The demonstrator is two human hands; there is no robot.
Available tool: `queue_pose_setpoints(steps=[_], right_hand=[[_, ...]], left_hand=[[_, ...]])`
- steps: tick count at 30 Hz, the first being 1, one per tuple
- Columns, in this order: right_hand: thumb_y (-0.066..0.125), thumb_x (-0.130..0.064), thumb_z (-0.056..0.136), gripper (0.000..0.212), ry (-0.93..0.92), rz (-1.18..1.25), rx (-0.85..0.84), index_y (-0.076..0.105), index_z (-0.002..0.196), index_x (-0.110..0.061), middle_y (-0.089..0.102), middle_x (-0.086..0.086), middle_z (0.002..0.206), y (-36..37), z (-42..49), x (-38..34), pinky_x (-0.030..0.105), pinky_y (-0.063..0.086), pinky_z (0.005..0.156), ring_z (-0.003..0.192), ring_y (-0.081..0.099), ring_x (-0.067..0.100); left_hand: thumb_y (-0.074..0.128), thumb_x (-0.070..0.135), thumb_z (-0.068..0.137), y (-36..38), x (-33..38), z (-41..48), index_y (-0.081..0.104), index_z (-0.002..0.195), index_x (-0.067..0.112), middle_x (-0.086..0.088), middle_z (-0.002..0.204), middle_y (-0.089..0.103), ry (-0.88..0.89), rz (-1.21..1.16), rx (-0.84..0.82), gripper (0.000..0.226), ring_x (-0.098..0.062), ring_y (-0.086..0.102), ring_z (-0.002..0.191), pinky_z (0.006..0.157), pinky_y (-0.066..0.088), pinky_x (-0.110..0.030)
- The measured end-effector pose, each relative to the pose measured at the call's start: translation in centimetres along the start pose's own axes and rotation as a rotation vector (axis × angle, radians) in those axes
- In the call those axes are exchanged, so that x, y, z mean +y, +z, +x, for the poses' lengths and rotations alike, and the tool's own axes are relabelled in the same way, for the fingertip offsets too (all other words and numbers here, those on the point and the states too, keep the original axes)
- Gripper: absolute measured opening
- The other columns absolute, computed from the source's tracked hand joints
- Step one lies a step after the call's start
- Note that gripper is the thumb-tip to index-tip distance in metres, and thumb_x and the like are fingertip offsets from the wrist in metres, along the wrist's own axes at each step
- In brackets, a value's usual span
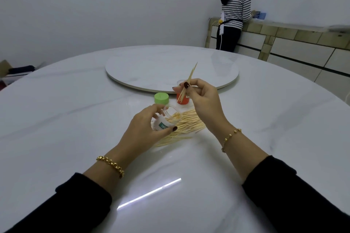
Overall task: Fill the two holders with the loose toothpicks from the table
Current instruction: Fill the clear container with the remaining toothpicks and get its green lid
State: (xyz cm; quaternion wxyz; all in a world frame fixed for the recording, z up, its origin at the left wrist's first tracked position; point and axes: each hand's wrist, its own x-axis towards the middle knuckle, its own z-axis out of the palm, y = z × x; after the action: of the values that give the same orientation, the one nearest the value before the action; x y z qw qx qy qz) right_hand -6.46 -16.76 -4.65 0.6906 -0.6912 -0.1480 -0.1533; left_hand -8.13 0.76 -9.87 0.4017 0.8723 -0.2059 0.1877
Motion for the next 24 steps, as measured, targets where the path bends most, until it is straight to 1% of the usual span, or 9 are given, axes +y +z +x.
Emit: queue_pose_setpoints(steps=[3, 6, 9, 12, 15, 17, 19, 21, 24], right_hand=[[0.049, -0.008, 0.098, 0.018, 0.016, 0.025, -0.047, 0.061, 0.106, 0.003, 0.074, 0.009, 0.094, 0.9, -0.2, 0.1, 0.014, 0.050, 0.070, 0.082, 0.069, 0.006], [0.050, -0.008, 0.097, 0.015, 0.027, 0.024, -0.091, 0.058, 0.108, -0.001, 0.073, 0.010, 0.097, 1.5, -0.6, 1.0, 0.014, 0.050, 0.073, 0.088, 0.069, 0.006], [0.050, -0.010, 0.098, 0.015, 0.012, -0.023, -0.097, 0.056, 0.111, -0.005, 0.072, 0.006, 0.101, 1.8, -0.9, 1.7, 0.005, 0.044, 0.075, 0.094, 0.062, -0.009], [0.047, -0.009, 0.099, 0.018, -0.001, -0.039, -0.089, 0.055, 0.114, -0.007, 0.071, 0.002, 0.104, 1.9, -1.1, 2.1, 0.009, 0.045, 0.079, 0.100, 0.061, -0.006], [0.041, -0.012, 0.101, 0.022, 0.012, -0.030, -0.078, 0.057, 0.116, -0.013, 0.068, 0.002, 0.113, 2.0, -1.2, 2.7, 0.019, 0.049, 0.089, 0.110, 0.061, 0.005], [0.038, -0.015, 0.102, 0.026, 0.012, -0.067, -0.078, 0.058, 0.120, -0.016, 0.065, 0.000, 0.119, 2.0, -1.3, 3.2, 0.024, 0.047, 0.095, 0.114, 0.058, 0.005], [0.035, -0.018, 0.103, 0.031, 0.010, -0.122, -0.098, 0.056, 0.127, -0.016, 0.063, -0.003, 0.122, 2.1, -1.6, 3.5, 0.023, 0.045, 0.097, 0.114, 0.056, 0.002], [0.033, -0.022, 0.104, 0.036, 0.012, -0.185, -0.163, 0.051, 0.135, -0.018, 0.058, -0.005, 0.129, 2.3, -2.1, 3.6, 0.020, 0.041, 0.100, 0.119, 0.052, 0.001], [0.033, -0.025, 0.104, 0.041, -0.022, -0.290, -0.256, 0.042, 0.143, -0.018, 0.040, -0.006, 0.148, 2.7, -2.5, 3.7, 0.024, 0.027, 0.114, 0.137, 0.032, 0.001]], left_hand=[[0.079, 0.039, 0.072, 0.0, 0.1, 0.0, 0.057, 0.122, 0.021, 0.007, 0.109, 0.063, -0.016, -0.018, 0.016, 0.057, -0.007, 0.057, 0.096, 0.073, 0.046, -0.010], [0.079, 0.038, 0.072, -0.1, 0.2, 0.1, 0.058, 0.119, 0.021, 0.008, 0.108, 0.063, -0.056, -0.064, 0.056, 0.055, -0.004, 0.057, 0.095, 0.071, 0.045, -0.007], [0.079, 0.040, 0.072, -0.1, 0.2, 0.1, 0.058, 0.119, 0.023, 0.008, 0.108, 0.064, -0.067, -0.065, 0.060, 0.055, -0.004, 0.057, 0.095, 0.071, 0.045, -0.009], [0.079, 0.037, 0.072, -0.1, 0.2, 0.1, 0.058, 0.120, 0.022, 0.007, 0.109, 0.064, -0.069, -0.072, 0.056, 0.054, -0.005, 0.058, 0.095, 0.071, 0.047, -0.010], [0.079, 0.037, 0.072, -0.1, 0.2, 0.0, 0.058, 0.120, 0.021, 0.007, 0.109, 0.064, -0.063, -0.074, 0.065, 0.054, -0.006, 0.058, 0.095, 0.072, 0.046, -0.007], [0.079, 0.036, 0.072, -0.2, 0.2, 0.1, 0.058, 0.120, 0.021, 0.007, 0.109, 0.064, -0.063, -0.071, 0.067, 0.055, -0.006, 0.058, 0.095, 0.072, 0.045, -0.006], [0.079, 0.035, 0.073, -0.2, 0.3, 0.0, 0.058, 0.120, 0.020, 0.007, 0.109, 0.064, -0.062, -0.072, 0.067, 0.054, -0.006, 0.058, 0.095, 0.072, 0.045, -0.006], [0.079, 0.035, 0.073, -0.2, 0.2, 0.0, 0.058, 0.119, 0.022, 0.008, 0.108, 0.064, -0.062, -0.077, 0.070, 0.052, -0.006, 0.058, 0.094, 0.073, 0.046, -0.008], [0.078, 0.035, 0.072, -0.2, 0.0, 0.0, 0.058, 0.119, 0.023, 0.008, 0.107, 0.063, -0.068, -0.075, 0.068, 0.052, -0.007, 0.059, 0.095, 0.075, 0.046, -0.011]])
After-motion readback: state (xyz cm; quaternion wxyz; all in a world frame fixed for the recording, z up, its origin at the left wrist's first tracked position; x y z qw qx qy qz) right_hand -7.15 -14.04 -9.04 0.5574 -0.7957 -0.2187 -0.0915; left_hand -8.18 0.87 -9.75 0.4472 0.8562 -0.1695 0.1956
